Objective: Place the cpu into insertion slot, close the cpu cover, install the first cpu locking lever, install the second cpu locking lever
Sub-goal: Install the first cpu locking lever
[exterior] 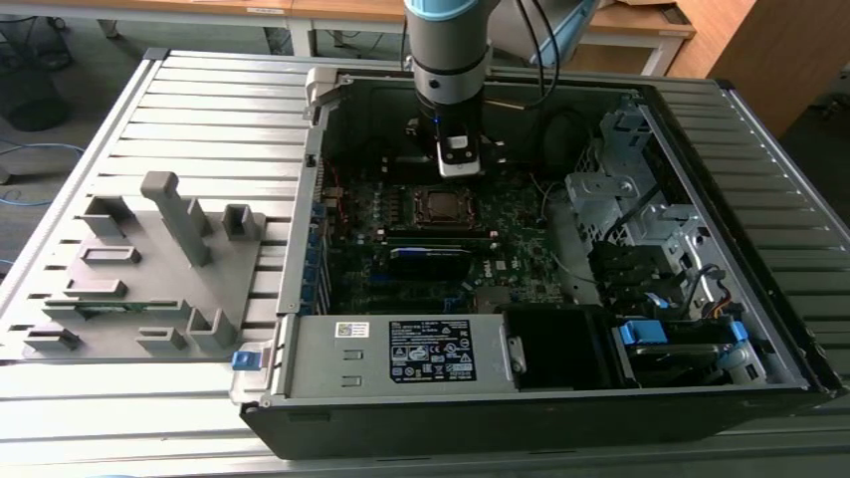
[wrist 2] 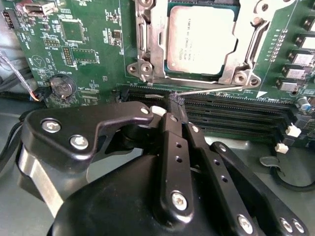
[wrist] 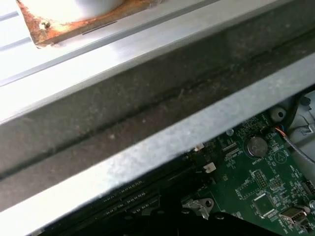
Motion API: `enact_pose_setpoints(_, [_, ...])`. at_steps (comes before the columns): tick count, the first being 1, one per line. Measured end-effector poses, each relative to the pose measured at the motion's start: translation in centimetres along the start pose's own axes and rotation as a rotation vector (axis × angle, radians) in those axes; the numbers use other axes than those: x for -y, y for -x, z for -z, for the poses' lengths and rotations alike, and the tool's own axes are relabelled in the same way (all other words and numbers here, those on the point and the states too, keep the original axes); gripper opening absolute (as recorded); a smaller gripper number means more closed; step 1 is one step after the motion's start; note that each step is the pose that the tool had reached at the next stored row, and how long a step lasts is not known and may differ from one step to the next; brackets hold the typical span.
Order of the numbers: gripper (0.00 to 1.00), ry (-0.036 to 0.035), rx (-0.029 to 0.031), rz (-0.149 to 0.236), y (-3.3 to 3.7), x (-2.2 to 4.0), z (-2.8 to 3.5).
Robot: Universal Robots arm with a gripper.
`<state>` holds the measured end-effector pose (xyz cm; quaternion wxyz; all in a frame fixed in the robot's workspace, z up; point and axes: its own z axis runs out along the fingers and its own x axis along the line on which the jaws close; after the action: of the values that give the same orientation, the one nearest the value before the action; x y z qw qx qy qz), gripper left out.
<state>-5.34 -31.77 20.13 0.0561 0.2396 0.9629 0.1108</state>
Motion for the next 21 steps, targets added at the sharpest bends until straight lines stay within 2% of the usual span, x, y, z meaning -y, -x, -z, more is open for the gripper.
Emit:
enact_pose_setpoints(3, [0.11,0.0027,0.0032,0.001,-0.03,0.02,-0.02])
enact_pose_setpoints(14, [0.11,0.0133,0.0225,0.005,-0.73,0.46,-0.11])
enact_pose_setpoints(21, [0.11,0.0144,0.0244,0.005,-0.76,0.53,-0.14])
